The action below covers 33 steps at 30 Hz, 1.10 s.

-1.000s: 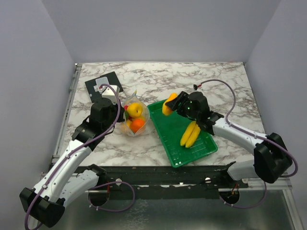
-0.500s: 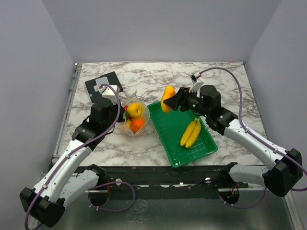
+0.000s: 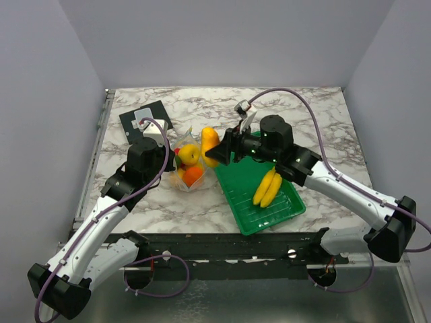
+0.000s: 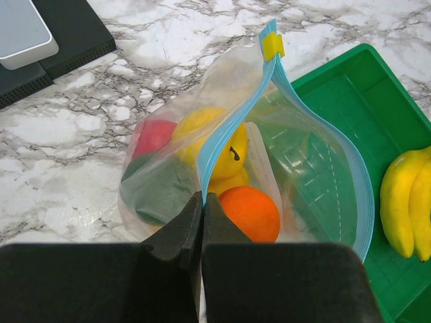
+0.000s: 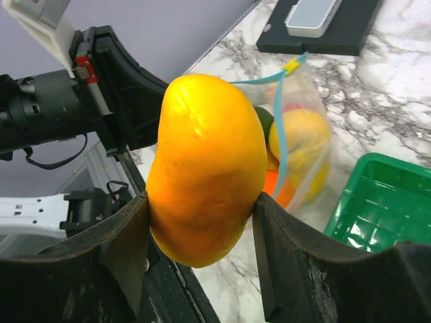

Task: Place the food in the zip-top bag and seal the zipper
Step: Place the fake fruit in the zipper food storage bag.

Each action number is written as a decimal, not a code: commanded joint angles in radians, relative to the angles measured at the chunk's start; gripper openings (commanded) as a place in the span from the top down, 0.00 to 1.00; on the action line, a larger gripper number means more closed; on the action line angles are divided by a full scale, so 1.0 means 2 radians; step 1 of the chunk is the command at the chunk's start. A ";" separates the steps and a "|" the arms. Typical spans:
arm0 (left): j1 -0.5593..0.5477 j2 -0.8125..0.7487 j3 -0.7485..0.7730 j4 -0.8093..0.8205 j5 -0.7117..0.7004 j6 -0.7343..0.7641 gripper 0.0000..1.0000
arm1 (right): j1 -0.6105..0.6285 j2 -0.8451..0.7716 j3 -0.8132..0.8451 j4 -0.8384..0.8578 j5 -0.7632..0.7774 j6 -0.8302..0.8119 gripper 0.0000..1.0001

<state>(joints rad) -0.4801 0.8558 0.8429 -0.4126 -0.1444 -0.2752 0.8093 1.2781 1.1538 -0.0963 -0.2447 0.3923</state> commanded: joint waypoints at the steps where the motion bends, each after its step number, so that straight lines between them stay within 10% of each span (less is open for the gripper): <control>1: -0.002 -0.001 -0.003 0.004 0.012 0.003 1.00 | 0.022 0.035 0.042 -0.024 0.005 -0.013 0.66; 33: -0.002 -0.003 -0.004 0.005 0.017 0.002 1.00 | 0.077 0.226 0.163 -0.164 0.173 -0.023 0.63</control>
<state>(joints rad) -0.4801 0.8558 0.8429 -0.4122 -0.1375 -0.2752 0.9504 1.6920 1.4330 -0.3580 0.0120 0.3645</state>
